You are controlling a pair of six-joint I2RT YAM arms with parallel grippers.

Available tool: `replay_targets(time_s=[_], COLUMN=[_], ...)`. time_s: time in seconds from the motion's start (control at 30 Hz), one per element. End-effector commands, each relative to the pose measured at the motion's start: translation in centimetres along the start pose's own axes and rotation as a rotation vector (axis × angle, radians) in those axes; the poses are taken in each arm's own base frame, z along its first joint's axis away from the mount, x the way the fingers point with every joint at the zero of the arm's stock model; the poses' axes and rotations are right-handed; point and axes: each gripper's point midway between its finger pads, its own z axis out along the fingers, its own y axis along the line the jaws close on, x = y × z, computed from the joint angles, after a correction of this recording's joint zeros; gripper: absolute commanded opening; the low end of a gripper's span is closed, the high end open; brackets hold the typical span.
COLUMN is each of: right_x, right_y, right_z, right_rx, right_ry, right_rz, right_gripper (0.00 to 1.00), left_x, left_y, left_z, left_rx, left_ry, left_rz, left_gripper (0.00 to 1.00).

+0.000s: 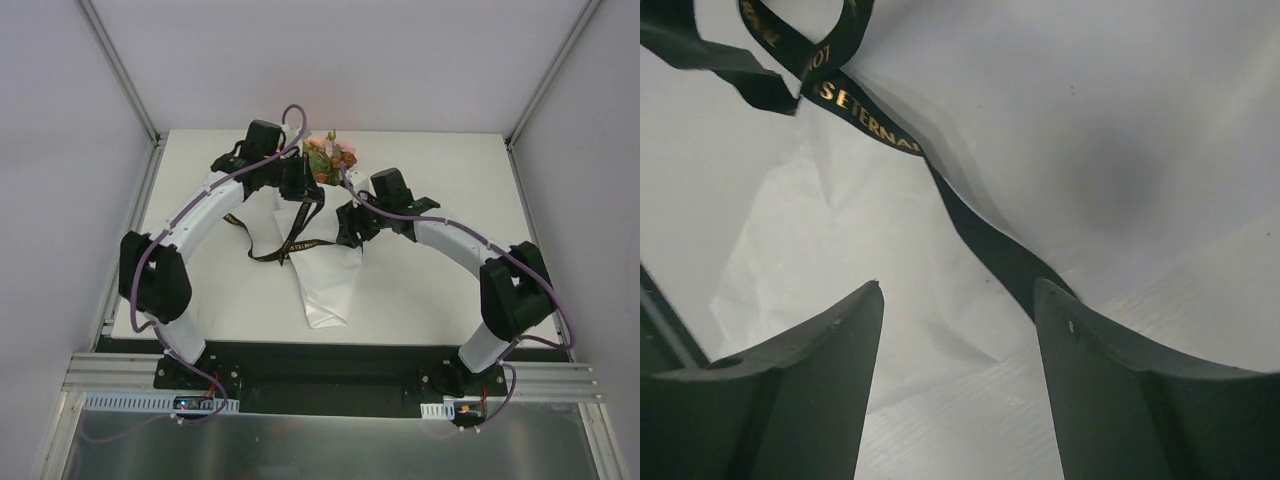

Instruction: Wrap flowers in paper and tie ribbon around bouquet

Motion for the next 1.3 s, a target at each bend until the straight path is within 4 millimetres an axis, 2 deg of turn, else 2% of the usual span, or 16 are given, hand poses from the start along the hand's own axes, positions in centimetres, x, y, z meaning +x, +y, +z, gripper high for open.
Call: replay_targets(time_s=[0.0,0.07,0.17,0.37,0.53,0.6,0.63,0.67,0.73,0.87,1.1,1.27], right_x=[-0.2,-0.6,0.1,2.8,3.3,2.9,2.8,2.1,1.4,0.5,-0.2,-0.7], right_y=[-2.0,-2.6,-3.2,-2.6,-1.9,-2.2,-2.0,-1.6,-0.9,0.2,-0.6,-0.6], right_z=[2.9,3.6,4.6,6.1,6.7,6.5,6.4,6.1,5.6,3.6,0.6,0.2], right_rx=[0.065,0.119,0.175,0.222,0.272,0.316,0.322,0.326,0.34,0.359,0.471,0.487], right_ry=[-0.007,-0.02,-0.007,0.061,0.039,0.026,0.028,0.01,-0.014,-0.061,-0.14,-0.164], right_rz=[-0.182,-0.221,-0.268,-0.348,-0.371,-0.363,-0.364,-0.362,-0.367,-0.349,-0.316,-0.291], right_gripper=[0.63,0.62,0.62,0.57,0.49,0.38,0.3,0.11,0.01,0.01,0.01,0.01], left_x=[0.4,0.9,1.0,0.5,0.8,1.0,1.3,1.5,1.9,2.6,6.3,9.0], left_y=[0.0,1.4,2.5,2.9,3.6,3.9,4.1,4.2,4.6,4.6,3.9,2.2], left_z=[2.8,4.2,5.4,7.4,9.0,9.3,9.6,9.7,10.0,10.2,9.6,9.2], left_rx=[0.021,-0.01,-0.032,0.005,0.027,0.025,0.029,0.029,0.022,0.034,0.026,0.087], left_ry=[0.152,0.21,0.228,0.258,0.296,0.303,0.314,0.32,0.33,0.351,0.416,0.484], left_rz=[0.004,-0.037,-0.053,-0.08,-0.133,-0.14,-0.148,-0.153,-0.16,-0.148,-0.1,-0.083], left_gripper=[0.0,0.0,0.0,0.0,0.0,0.0,0.0,0.01,0.01,0.04,0.04,0.04])
